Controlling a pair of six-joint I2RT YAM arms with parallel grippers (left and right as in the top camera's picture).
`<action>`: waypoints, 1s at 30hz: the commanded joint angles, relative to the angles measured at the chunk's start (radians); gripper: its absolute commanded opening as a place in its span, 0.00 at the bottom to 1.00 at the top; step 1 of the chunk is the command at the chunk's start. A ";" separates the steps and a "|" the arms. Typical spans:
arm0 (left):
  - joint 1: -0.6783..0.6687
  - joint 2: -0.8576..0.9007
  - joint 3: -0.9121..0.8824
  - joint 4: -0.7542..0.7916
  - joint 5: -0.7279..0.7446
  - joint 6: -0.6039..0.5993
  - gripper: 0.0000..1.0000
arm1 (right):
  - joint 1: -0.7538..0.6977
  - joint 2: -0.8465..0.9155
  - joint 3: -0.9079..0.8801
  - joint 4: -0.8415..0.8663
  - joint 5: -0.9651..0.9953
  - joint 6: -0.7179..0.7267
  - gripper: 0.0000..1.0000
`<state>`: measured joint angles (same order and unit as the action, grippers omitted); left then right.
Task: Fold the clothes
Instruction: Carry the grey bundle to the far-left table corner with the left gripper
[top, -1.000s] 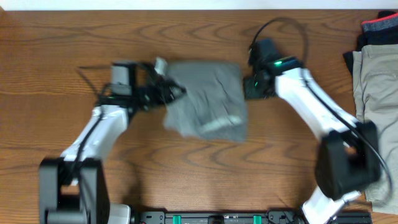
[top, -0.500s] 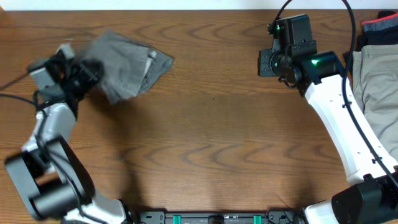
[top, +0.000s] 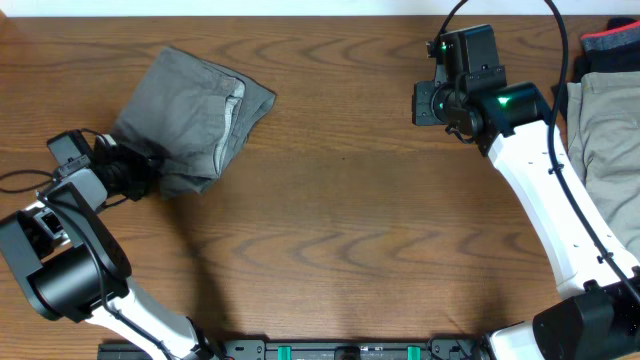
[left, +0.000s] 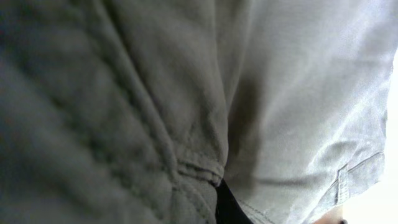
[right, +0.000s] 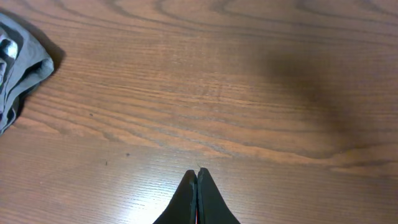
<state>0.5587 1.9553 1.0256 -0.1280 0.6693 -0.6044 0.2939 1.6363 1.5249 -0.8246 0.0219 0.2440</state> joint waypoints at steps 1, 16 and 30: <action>-0.026 0.016 -0.028 -0.043 -0.079 -0.140 0.06 | 0.006 0.008 -0.002 0.004 0.004 -0.013 0.01; -0.335 0.016 -0.038 0.217 -0.236 -0.491 0.06 | 0.006 0.010 -0.002 0.012 0.004 -0.014 0.01; -0.341 -0.033 -0.038 -0.215 -0.103 -0.056 0.66 | 0.006 0.010 -0.002 0.024 0.005 -0.021 0.01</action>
<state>0.2180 1.8858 1.0420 -0.2703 0.5663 -0.8047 0.2939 1.6363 1.5249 -0.8059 0.0223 0.2386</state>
